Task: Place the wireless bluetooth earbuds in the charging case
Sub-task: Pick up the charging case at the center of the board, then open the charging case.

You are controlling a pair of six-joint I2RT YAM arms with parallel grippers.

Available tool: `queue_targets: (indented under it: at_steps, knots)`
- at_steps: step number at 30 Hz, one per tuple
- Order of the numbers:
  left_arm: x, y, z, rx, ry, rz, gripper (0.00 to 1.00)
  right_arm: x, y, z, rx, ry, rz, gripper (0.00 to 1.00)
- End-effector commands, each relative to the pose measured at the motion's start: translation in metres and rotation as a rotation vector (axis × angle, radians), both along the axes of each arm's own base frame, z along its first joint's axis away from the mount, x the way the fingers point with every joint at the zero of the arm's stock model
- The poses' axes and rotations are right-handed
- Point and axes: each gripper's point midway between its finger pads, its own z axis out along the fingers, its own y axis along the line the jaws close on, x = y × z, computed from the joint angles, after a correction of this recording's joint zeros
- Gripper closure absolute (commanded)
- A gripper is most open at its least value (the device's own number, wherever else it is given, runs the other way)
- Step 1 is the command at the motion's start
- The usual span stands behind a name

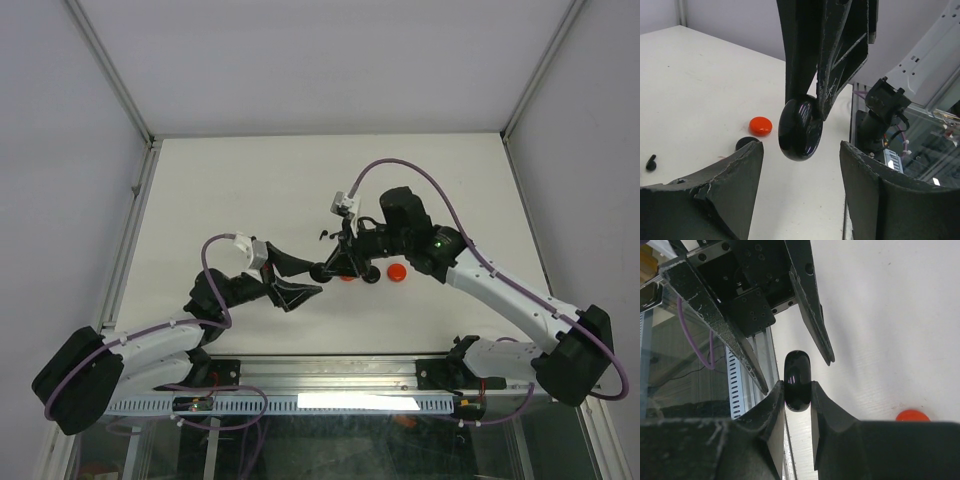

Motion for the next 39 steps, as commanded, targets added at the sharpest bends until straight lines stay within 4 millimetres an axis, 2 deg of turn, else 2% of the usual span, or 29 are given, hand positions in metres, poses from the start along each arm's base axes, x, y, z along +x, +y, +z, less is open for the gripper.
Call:
queue_targets:
  at_steps: [1, 9, 16, 23, 29, 32, 36, 39]
  knots:
    - [-0.016, -0.002, 0.021, -0.062, -0.070, -0.100, 0.39, -0.006, 0.008, 0.026, 0.070, -0.045, 0.091, 1.00]
    - [-0.019, -0.005, 0.022, -0.062, -0.069, -0.132, 0.54, -0.011, 0.009, 0.021, 0.068, -0.036, 0.135, 1.00]
    - [-0.024, -0.007, 0.020, -0.067, -0.060, -0.172, 0.60, -0.013, 0.010, 0.022, 0.078, -0.053, 0.160, 1.00]
    - [-0.026, -0.011, 0.020, -0.068, -0.044, -0.205, 0.72, -0.017, 0.012, 0.019, 0.077, -0.057, 0.194, 1.00]
    - [-0.029, -0.014, 0.020, -0.062, -0.036, -0.238, 0.73, -0.019, 0.015, 0.021, 0.078, -0.069, 0.217, 1.00]
    - [-0.032, -0.015, 0.021, -0.063, -0.042, -0.259, 0.81, -0.017, 0.017, 0.018, 0.070, -0.072, 0.217, 1.00]
    - [-0.033, -0.013, 0.019, -0.059, -0.089, -0.256, 0.98, -0.011, 0.017, 0.014, 0.051, -0.073, 0.188, 0.91]
    - [-0.035, -0.008, 0.017, -0.061, -0.164, -0.227, 1.00, -0.008, 0.016, 0.016, 0.044, -0.074, 0.163, 0.85]
